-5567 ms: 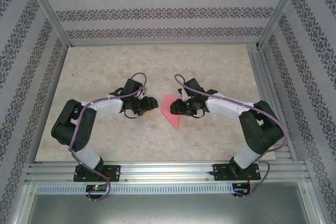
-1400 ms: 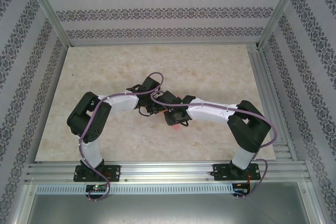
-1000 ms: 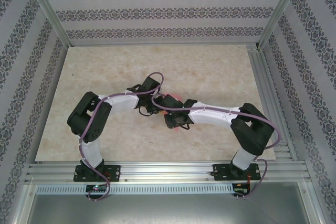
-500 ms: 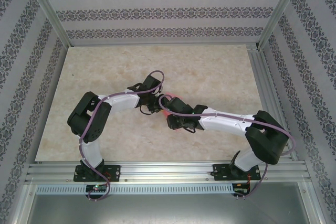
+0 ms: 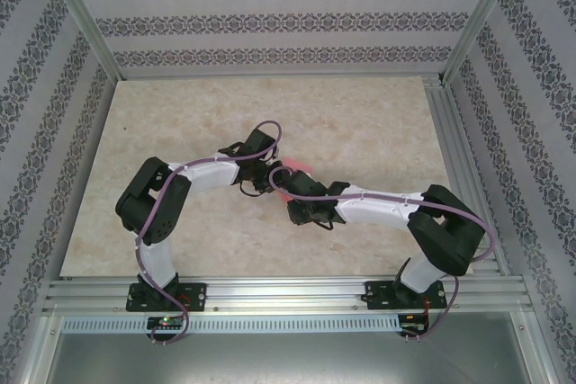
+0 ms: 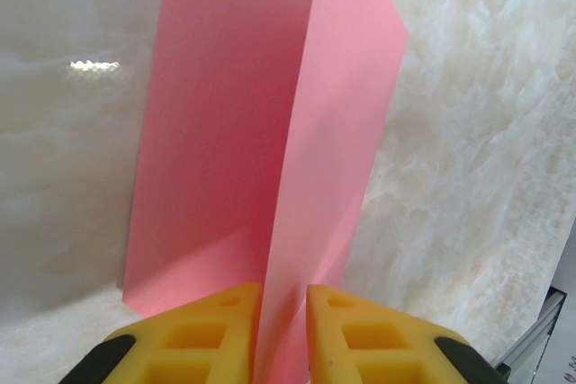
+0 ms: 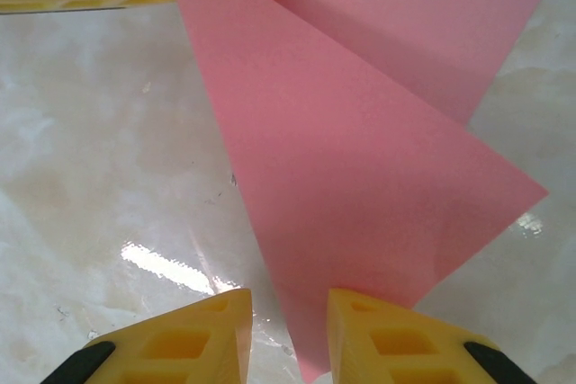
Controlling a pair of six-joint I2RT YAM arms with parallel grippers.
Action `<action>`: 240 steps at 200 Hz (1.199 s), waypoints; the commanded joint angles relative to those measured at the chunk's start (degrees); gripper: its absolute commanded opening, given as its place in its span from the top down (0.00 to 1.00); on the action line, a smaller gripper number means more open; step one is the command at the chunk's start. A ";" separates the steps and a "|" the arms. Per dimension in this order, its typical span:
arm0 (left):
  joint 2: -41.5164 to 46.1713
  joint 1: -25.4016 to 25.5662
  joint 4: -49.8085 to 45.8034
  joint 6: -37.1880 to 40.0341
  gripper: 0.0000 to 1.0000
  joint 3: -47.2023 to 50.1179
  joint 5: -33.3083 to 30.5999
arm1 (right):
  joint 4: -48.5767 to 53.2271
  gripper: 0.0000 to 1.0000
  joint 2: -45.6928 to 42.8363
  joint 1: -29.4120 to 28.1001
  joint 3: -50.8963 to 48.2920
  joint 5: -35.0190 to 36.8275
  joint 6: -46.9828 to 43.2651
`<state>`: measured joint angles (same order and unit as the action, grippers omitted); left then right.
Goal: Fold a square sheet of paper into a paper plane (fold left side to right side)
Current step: Fourth fold the wing at the center of the table.
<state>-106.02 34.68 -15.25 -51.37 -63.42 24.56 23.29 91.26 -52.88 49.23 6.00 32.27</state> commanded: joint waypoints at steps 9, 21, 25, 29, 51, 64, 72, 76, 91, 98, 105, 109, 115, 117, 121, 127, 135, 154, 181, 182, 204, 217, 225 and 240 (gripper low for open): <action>0.53 0.84 -0.40 -0.48 0.77 -1.71 0.14 | -0.66 0.72 1.54 -0.64 0.07 1.91 0.08; 0.53 0.83 -0.52 -0.48 0.77 -1.67 0.07 | -0.62 0.72 2.02 -0.64 0.35 1.92 0.03; 0.55 0.83 -0.55 -0.51 0.77 -1.63 0.13 | -0.41 0.72 2.25 -0.64 0.54 1.95 -0.06; 0.55 0.83 -0.50 -0.50 0.77 -1.62 0.01 | -0.34 0.72 2.44 -0.64 0.64 2.02 -0.06; 0.68 0.88 -0.40 -0.58 0.77 -1.53 -0.03 | -0.20 0.72 3.12 -0.64 0.99 2.47 -0.14; 0.74 0.83 -0.56 -0.57 0.77 -1.60 -0.02 | -0.04 0.72 3.46 -0.64 1.24 2.76 -0.35; 0.72 0.88 -0.59 -0.59 0.77 -1.53 -0.12 | 0.13 0.73 3.63 -0.64 1.46 2.95 -0.37; 0.72 0.90 -0.59 -0.59 0.77 -1.53 -0.07 | 0.07 0.73 3.65 -0.64 1.46 3.12 -0.41; 0.68 0.92 -0.59 -0.55 0.77 -1.62 -0.08 | 0.26 0.73 3.79 -0.65 1.70 3.59 -0.40; 0.60 0.92 -0.63 -0.57 0.77 -1.62 -0.05 | 0.22 0.73 3.75 -0.73 1.74 3.67 -0.35; 0.55 0.90 -0.74 -0.57 0.77 -1.70 -0.02 | 0.25 0.73 3.89 -0.73 1.81 3.75 -0.37; 0.48 0.92 -0.68 -0.57 0.77 -1.71 -0.01 | 0.27 0.74 3.88 -0.77 1.83 3.84 -0.37; 0.47 0.93 -0.60 -0.57 0.77 -1.70 0.01 | 0.43 0.76 4.03 -0.75 1.85 3.97 -0.42; 0.51 0.92 -0.58 -0.57 0.77 -1.71 0.11 | 0.44 0.76 4.06 -0.74 1.97 4.01 -0.45; 0.47 0.92 -0.58 -0.57 0.77 -1.71 0.06 | 0.50 0.77 4.09 -0.77 2.05 4.09 -0.43; 0.53 0.92 -0.61 -0.53 0.76 -1.67 0.11 | 0.55 0.78 4.10 -0.81 2.11 4.12 -0.46; 0.66 0.97 -0.59 -0.59 0.76 -1.54 -0.07 | 0.65 0.78 4.19 -0.80 2.13 4.20 -0.44; 0.76 0.92 -0.53 -0.57 0.76 -1.37 -0.19 | 0.64 0.78 4.36 -0.82 2.28 4.22 -0.54; 0.99 0.92 -0.65 -0.44 0.72 -1.52 -0.12 | 0.59 0.81 4.79 -0.95 2.38 3.98 -0.80; 1.03 0.92 -0.70 -0.37 0.72 -1.57 -0.17 | 0.61 0.81 4.80 -0.93 2.41 3.91 -0.80; 2.10 0.78 -2.96 1.10 0.63 -2.87 -1.33 | 0.53 0.83 5.14 -0.99 2.35 3.49 -0.78; 3.10 0.49 -4.33 2.00 0.60 -3.84 -2.06 | 0.24 0.84 5.22 -0.99 2.02 3.16 -0.75; 3.78 0.33 -4.98 2.41 0.58 -4.35 -2.43 | 0.18 0.85 5.16 -0.99 1.80 3.14 -0.71; 4.95 -0.47 -5.98 3.09 0.53 -4.98 -2.80 | -0.24 0.87 4.99 -1.00 1.19 3.04 -0.47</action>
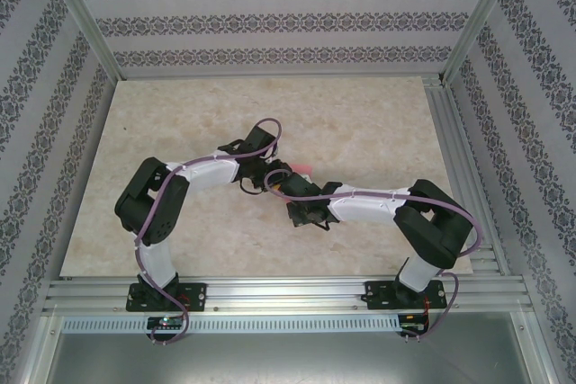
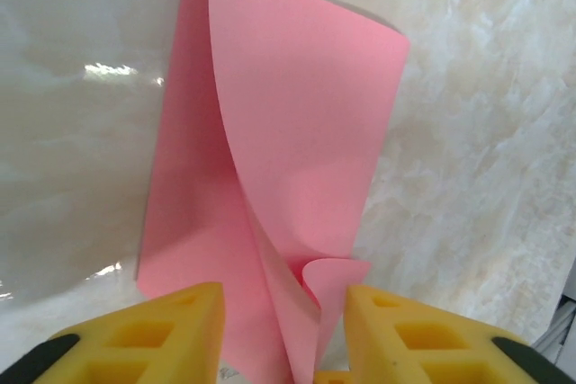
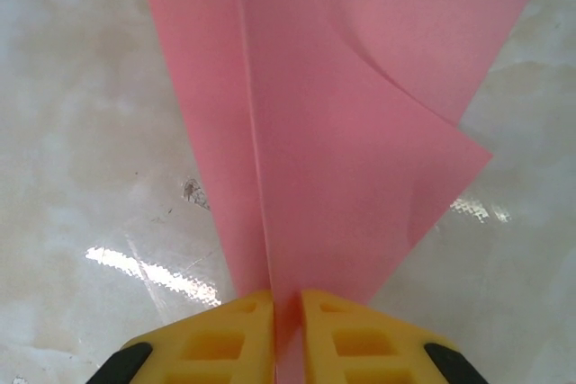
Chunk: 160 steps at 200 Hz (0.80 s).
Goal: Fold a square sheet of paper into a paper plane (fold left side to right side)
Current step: Fourth fold the wing at the center of the table.
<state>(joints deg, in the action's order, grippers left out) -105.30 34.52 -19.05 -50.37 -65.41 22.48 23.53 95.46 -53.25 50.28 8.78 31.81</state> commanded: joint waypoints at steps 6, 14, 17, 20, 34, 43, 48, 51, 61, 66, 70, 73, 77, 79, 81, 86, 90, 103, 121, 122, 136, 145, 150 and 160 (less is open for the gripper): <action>4.67 -0.64 -2.61 2.34 0.51 -3.14 -0.85 | -0.71 0.87 0.66 -0.62 -0.16 0.27 0.05; 5.29 -1.30 -3.14 2.73 0.47 -3.32 -1.10 | -1.05 0.88 0.52 -0.62 -0.49 0.15 0.18; 5.47 -1.54 -3.35 2.92 0.46 -3.40 -1.06 | -1.11 0.88 0.44 -0.62 -0.64 0.18 0.23; 5.72 -1.83 -3.48 3.02 0.46 -3.41 -1.14 | -1.24 0.88 0.43 -0.56 -0.78 0.19 0.21; 6.77 -3.22 -4.18 3.42 0.43 -3.20 -1.39 | -1.69 0.89 0.36 -0.62 -1.27 -0.17 0.38; 7.56 -4.16 -4.01 3.44 0.40 -2.70 -1.45 | -2.10 0.89 0.34 -0.56 -1.65 -0.42 0.36; 7.95 -4.80 -3.91 3.35 0.38 -2.31 -1.47 | -2.16 0.89 0.38 -0.54 -1.77 -0.55 0.41; 8.25 -5.09 -3.89 3.28 0.37 -2.07 -1.50 | -2.24 0.90 0.35 -0.53 -1.84 -0.53 0.38; 9.19 -6.34 -3.59 3.08 0.36 -1.05 -1.69 | -2.41 0.90 0.34 -0.53 -1.93 -0.72 0.31; 9.63 -6.87 -3.35 2.95 0.36 -0.40 -1.74 | -2.53 0.90 0.32 -0.53 -2.07 -0.78 0.30; 10.09 -7.35 -3.09 2.83 0.36 0.19 -1.81 | -2.57 0.91 0.26 -0.46 -2.08 -0.92 0.28; 10.30 -7.63 -2.90 2.63 0.35 0.62 -1.90 | -2.69 0.91 0.23 -0.45 -2.12 -0.96 0.22; 10.72 -8.07 -2.53 2.42 0.35 1.30 -1.91 | -2.78 0.91 0.17 -0.40 -2.21 -1.08 0.20; 10.86 -8.25 -2.39 2.28 0.35 1.61 -1.94 | -2.83 0.91 0.10 -0.37 -2.21 -1.09 0.12; 11.04 -8.49 -2.11 2.11 0.35 1.95 -1.87 | -2.86 0.91 0.08 -0.34 -2.21 -1.12 0.12; 11.43 -8.81 -1.36 1.66 0.35 2.87 -1.70 | -3.02 0.91 0.04 -0.31 -2.36 -1.19 0.10; 11.70 -9.01 -0.71 1.26 0.35 3.61 -1.44 | -3.25 0.91 -0.01 -0.27 -2.45 -1.45 0.09; 12.03 -9.27 1.72 0.00 0.37 5.71 -0.09 | -4.12 0.92 -0.22 0.14 -2.99 -2.36 -0.05; 11.48 -9.09 5.75 -2.01 0.42 8.36 2.83 | -5.56 0.92 -0.74 0.69 -4.01 -3.56 -0.34; 11.46 -9.11 6.07 -2.19 0.42 8.45 3.01 | -5.67 0.92 -0.77 0.74 -4.08 -3.53 -0.34; 11.04 -8.65 8.28 -3.39 0.47 10.34 4.62 | -6.62 0.92 -1.44 1.12 -4.88 -4.25 -0.39; 10.90 -8.01 8.42 -3.51 0.51 11.01 4.86 | -7.11 0.92 -1.87 1.43 -5.51 -4.59 -0.36; 10.81 -7.62 8.45 -3.51 0.53 11.37 4.79 | -7.38 0.92 -2.18 1.56 -5.70 -4.84 -0.41; 10.65 -6.80 8.64 -3.80 0.57 12.12 4.61 | -7.83 0.92 -2.52 1.88 -6.19 -5.22 -0.34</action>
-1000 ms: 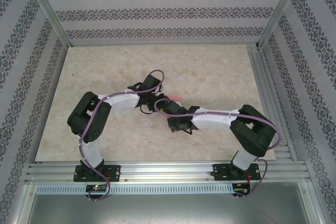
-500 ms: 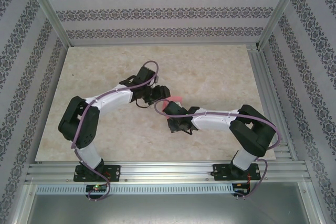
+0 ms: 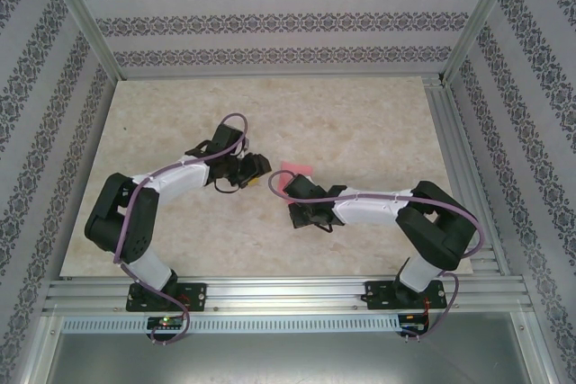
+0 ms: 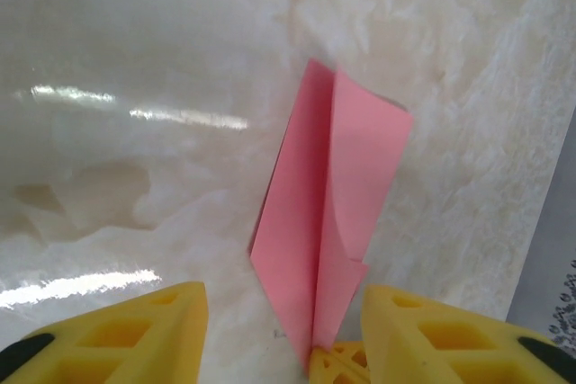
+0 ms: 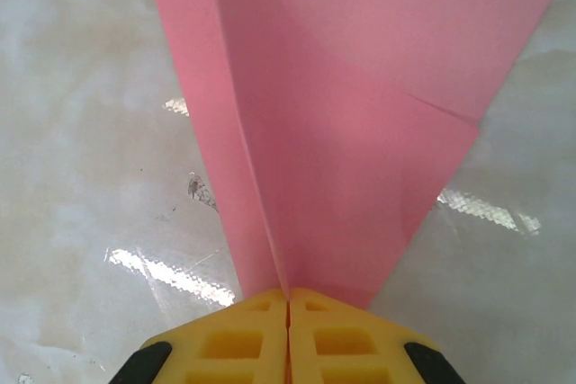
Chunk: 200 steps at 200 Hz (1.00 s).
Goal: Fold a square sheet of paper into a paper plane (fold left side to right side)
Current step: Fourth fold the wing at the center of the table.
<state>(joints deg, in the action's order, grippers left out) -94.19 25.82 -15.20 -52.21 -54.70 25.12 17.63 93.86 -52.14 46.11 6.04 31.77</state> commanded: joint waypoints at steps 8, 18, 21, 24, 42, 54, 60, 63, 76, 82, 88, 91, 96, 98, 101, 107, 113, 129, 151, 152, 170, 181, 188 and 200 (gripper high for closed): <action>-0.71 2.65 5.56 -2.49 0.61 2.11 1.95 | -2.24 0.92 -1.18 0.97 -2.44 -2.85 -0.23; -1.18 3.57 6.90 -3.43 0.64 3.01 2.29 | -2.75 0.92 -1.42 1.15 -2.81 -3.23 -0.22; -1.40 3.85 7.39 -3.70 0.64 3.24 2.43 | -2.89 0.92 -1.45 1.21 -2.92 -3.32 -0.22; -1.62 4.14 7.85 -4.07 0.65 3.34 2.51 | -3.01 0.92 -1.46 1.25 -3.07 -3.45 -0.22; -3.10 5.87 9.80 -5.39 0.68 3.37 2.78 | -3.71 0.92 -1.83 1.65 -3.72 -4.00 -0.16; -4.33 6.84 10.58 -5.88 0.69 2.72 2.82 | -3.99 0.93 -1.84 1.85 -3.92 -4.32 -0.17; -5.07 7.27 10.63 -5.97 0.70 2.23 2.74 | -4.11 0.92 -1.87 1.91 -4.08 -4.42 -0.21; -5.42 7.45 10.63 -6.01 0.70 1.90 2.77 | -4.23 0.92 -1.85 1.95 -4.16 -4.54 -0.22; -7.09 8.23 10.79 -6.23 0.72 0.65 2.80 | -4.40 0.92 -1.72 2.17 -4.27 -4.71 -0.19; -7.74 8.44 10.79 -6.22 0.73 0.09 2.79 | -4.55 0.92 -1.67 2.20 -4.33 -4.83 -0.22; -8.33 8.66 10.79 -6.30 0.74 -0.43 2.70 | -4.66 0.92 -1.65 2.22 -4.36 -4.98 -0.17; -8.57 8.76 10.75 -6.39 0.74 -0.60 2.59 | -4.68 0.92 -1.65 2.26 -4.40 -5.05 -0.21; -8.97 8.91 10.77 -6.39 0.74 -0.90 2.58 | -4.82 0.92 -1.58 2.35 -4.45 -5.14 -0.17; -9.10 8.96 10.73 -6.41 0.74 -1.04 2.52 | -4.84 0.92 -1.58 2.34 -4.45 -5.09 -0.14; -9.34 9.14 10.68 -6.42 0.74 -1.20 2.50 | -5.00 0.92 -1.58 2.35 -4.52 -5.14 -0.21; -9.66 9.23 10.59 -6.37 0.74 -1.56 2.38 | -5.01 0.92 -1.49 2.38 -4.58 -5.25 -0.21; -9.98 9.38 10.55 -6.42 0.74 -1.72 2.08 | -5.06 0.92 -1.49 2.39 -4.61 -5.34 -0.25; -10.79 9.84 10.46 -6.42 0.75 -2.24 1.96 | -5.32 0.92 -1.40 2.48 -4.71 -5.60 -0.28; -11.59 10.24 11.03 -6.57 0.75 -2.56 2.25 | -5.50 0.92 -1.26 2.77 -4.87 -5.94 -0.35; -11.61 10.23 11.10 -6.58 0.75 -2.54 2.32 | -5.59 0.92 -1.24 2.76 -4.88 -5.90 -0.33; -11.66 10.22 10.92 -6.55 0.75 -2.78 2.31 | -5.85 0.92 -1.05 3.01 -4.97 -6.15 -0.33; -11.78 10.21 10.67 -6.42 0.75 -3.11 2.25 | -5.92 0.92 -0.88 3.11 -4.92 -6.44 -0.44; -12.01 10.30 10.46 -6.33 0.75 -3.33 2.27 | -6.02 0.92 -0.81 3.23 -4.89 -6.55 -0.48; -12.40 10.34 10.53 -6.32 0.75 -3.40 2.24 | -6.21 0.92 -0.70 3.48 -5.02 -7.03 -0.46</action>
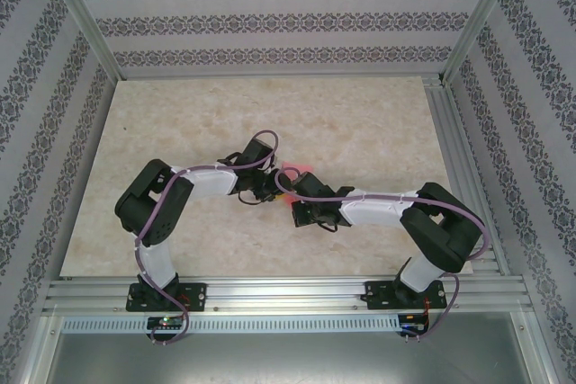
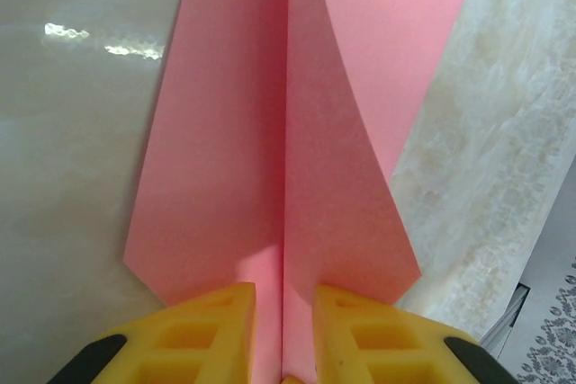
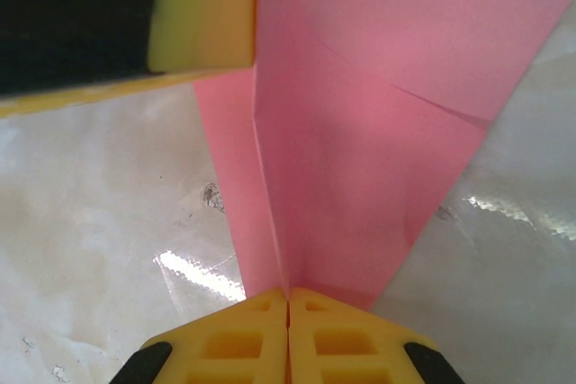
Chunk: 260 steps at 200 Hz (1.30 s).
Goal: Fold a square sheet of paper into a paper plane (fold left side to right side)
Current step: Fourth fold the wing at the center of the table.
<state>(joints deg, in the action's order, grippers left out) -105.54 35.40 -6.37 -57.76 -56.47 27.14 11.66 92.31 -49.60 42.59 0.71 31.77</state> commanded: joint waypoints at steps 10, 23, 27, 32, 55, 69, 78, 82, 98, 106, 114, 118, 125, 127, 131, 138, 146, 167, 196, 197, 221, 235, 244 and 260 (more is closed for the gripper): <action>-1.49 0.79 1.80 -0.78 0.75 -1.63 0.23 | -0.40 0.92 1.03 1.04 -1.46 -2.05 -0.43; -2.02 0.81 2.06 -0.94 0.75 -1.47 0.31 | -0.73 0.91 1.20 1.32 -1.54 -2.71 -0.57; -2.10 0.86 2.17 -0.98 0.75 -1.45 0.30 | -0.84 0.90 1.28 1.39 -1.54 -2.82 -0.56; -2.22 0.95 2.24 -0.95 0.75 -1.50 0.34 | -0.99 0.89 1.29 1.52 -1.64 -3.22 -0.56; -2.62 0.99 2.07 -0.82 0.75 -1.45 0.22 | -1.83 0.85 1.26 2.20 -1.84 -5.00 -0.65; -2.61 0.99 2.02 -0.78 0.75 -1.36 0.18 | -2.16 0.83 0.90 2.62 -1.90 -5.61 -0.65; -2.74 0.99 1.93 -0.69 0.75 -1.36 0.12 | -2.30 0.81 0.57 2.90 -1.98 -5.95 -0.63; -2.70 0.99 1.89 -0.76 0.75 -1.36 0.11 | -2.40 0.81 0.36 3.08 -1.98 -6.12 -0.64; -2.85 1.06 1.80 -0.91 0.75 -1.28 0.07 | -2.17 0.80 -1.09 4.11 -1.81 -7.33 -0.73; -2.92 0.99 1.82 -0.87 0.75 -1.37 0.42 | -1.95 0.78 -2.27 4.50 -1.80 -7.78 -0.96; -2.83 0.99 1.50 -0.66 0.75 -1.41 0.38 | -1.07 0.77 -3.84 5.00 -1.59 -7.74 -1.19; -2.64 1.00 1.35 -0.64 0.75 -1.37 0.22 | -0.45 0.76 -4.73 5.26 -1.59 -7.74 -1.33; -2.30 0.99 1.16 -0.47 0.75 -1.29 -0.07 | 0.24 0.74 -6.42 5.82 -1.78 -7.68 -1.48; -2.30 1.01 1.05 -0.39 0.75 -1.28 -0.20 | 0.48 0.74 -6.83 5.96 -1.87 -7.66 -1.50; -2.10 1.01 0.81 -0.34 0.75 -1.28 -0.44 | 0.83 0.74 -7.82 6.40 -2.10 -7.51 -1.46; -1.87 0.99 0.27 -0.15 0.75 -1.28 -0.90 | 0.91 0.73 -9.51 7.40 -2.81 -7.73 -1.25; -1.64 1.00 0.01 0.01 0.75 -1.32 -1.01 | 0.10 0.72 -11.15 8.81 -3.89 -8.95 -0.78; -1.36 0.99 -0.24 0.27 0.75 -1.28 -1.10 | -3.87 0.68 -12.21 12.17 -5.91 -13.44 0.86; -1.32 1.09 0.23 -0.07 0.75 -1.02 -0.96 | -4.01 0.67 -10.10 12.39 -4.63 -13.38 1.49; -1.33 1.08 0.27 -0.07 0.75 -1.02 -1.00 | -4.01 0.67 -9.99 12.37 -4.63 -13.33 1.47; -1.04 1.17 -0.29 0.14 0.75 -1.01 -1.16 | -4.98 0.67 -7.78 12.18 -3.96 -13.86 1.98; -1.02 1.22 -0.51 0.36 0.75 -1.10 -1.29 | -7.28 0.63 -6.27 11.48 -3.73 -14.88 2.35; -1.09 1.22 -0.46 0.36 0.75 -1.01 -1.21 | -7.96 0.60 -5.21 10.59 -3.36 -14.76 2.14; -1.14 1.17 -0.36 0.36 0.75 -1.01 -1.21 | -7.73 0.59 -3.42 9.03 -2.40 -13.14 1.95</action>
<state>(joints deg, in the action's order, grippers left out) -107.35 35.77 -5.80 -57.74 -56.77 26.48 6.74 86.65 -38.35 38.24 -12.40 33.45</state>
